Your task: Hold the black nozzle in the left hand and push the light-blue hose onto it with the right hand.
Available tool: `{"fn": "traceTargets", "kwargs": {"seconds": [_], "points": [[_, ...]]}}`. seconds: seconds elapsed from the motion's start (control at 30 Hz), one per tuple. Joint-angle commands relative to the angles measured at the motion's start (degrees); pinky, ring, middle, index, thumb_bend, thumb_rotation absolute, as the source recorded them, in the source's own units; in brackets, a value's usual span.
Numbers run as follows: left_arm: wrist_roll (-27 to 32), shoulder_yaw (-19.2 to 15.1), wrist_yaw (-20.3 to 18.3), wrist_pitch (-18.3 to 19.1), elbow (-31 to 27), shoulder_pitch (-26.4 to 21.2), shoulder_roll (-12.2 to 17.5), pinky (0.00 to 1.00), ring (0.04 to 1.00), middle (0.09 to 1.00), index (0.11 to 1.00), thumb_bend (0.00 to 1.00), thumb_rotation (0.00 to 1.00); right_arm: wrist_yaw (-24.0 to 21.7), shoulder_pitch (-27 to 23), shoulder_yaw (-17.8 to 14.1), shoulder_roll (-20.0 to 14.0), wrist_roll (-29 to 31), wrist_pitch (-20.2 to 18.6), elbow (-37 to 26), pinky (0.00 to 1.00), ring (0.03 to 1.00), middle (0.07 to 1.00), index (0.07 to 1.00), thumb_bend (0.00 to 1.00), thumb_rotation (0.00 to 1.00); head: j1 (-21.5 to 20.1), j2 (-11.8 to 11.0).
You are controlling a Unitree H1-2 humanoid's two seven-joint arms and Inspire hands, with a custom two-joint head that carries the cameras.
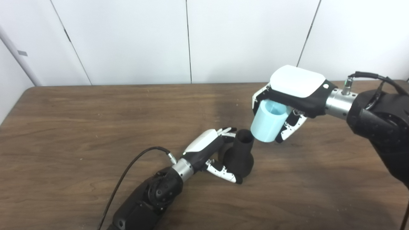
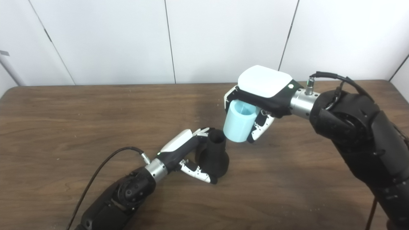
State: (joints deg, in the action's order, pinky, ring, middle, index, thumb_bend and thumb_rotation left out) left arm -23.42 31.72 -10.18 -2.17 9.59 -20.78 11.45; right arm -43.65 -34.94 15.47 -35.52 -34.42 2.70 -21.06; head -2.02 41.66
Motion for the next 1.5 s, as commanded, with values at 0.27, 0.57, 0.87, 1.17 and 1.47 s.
{"fn": "traceTargets", "kwargs": {"seconds": [0.27, 0.57, 0.87, 1.17, 1.47], "points": [[-2.16, 3.16, -9.56, 9.67, 4.96, 6.42, 4.21, 1.00, 0.982, 0.816, 0.480, 0.52, 0.06, 0.89, -3.06, -1.23, -0.04, 0.74, 0.62, -1.18, 0.26, 0.360, 0.454, 0.542, 0.51, 0.00, -0.08, 0.09], [-2.13, 3.14, -9.48, 9.45, 5.18, 6.44, 4.24, 1.00, 0.982, 0.816, 0.480, 0.52, 0.06, 0.78, -3.32, -1.25, -0.03, 1.02, 0.62, -1.06, 0.26, 0.363, 0.457, 0.542, 0.51, 0.00, -0.18, 0.04], [-2.35, 3.24, -9.37, 9.49, 5.17, 6.46, 4.18, 1.00, 0.982, 0.815, 0.480, 0.52, 0.06, 0.36, -4.03, -1.14, 0.54, 1.16, -0.10, -1.62, 0.26, 0.364, 0.456, 0.542, 0.51, 0.00, -0.18, 0.02], [-2.34, 3.27, -9.53, 9.87, 4.97, 6.44, 4.11, 1.00, 0.983, 0.815, 0.480, 0.52, 0.06, 0.26, -4.31, -1.15, 1.32, 1.23, -0.30, -1.55, 0.25, 0.362, 0.454, 0.542, 0.51, 0.00, -0.17, 0.02], [-2.30, 3.25, -9.50, 9.80, 5.04, 6.36, 4.02, 1.00, 0.984, 0.815, 0.480, 0.52, 0.06, 0.18, -4.91, -1.20, 1.89, 1.53, -0.10, -1.30, 0.25, 0.362, 0.451, 0.541, 0.51, 0.00, -0.28, 0.03]]}}
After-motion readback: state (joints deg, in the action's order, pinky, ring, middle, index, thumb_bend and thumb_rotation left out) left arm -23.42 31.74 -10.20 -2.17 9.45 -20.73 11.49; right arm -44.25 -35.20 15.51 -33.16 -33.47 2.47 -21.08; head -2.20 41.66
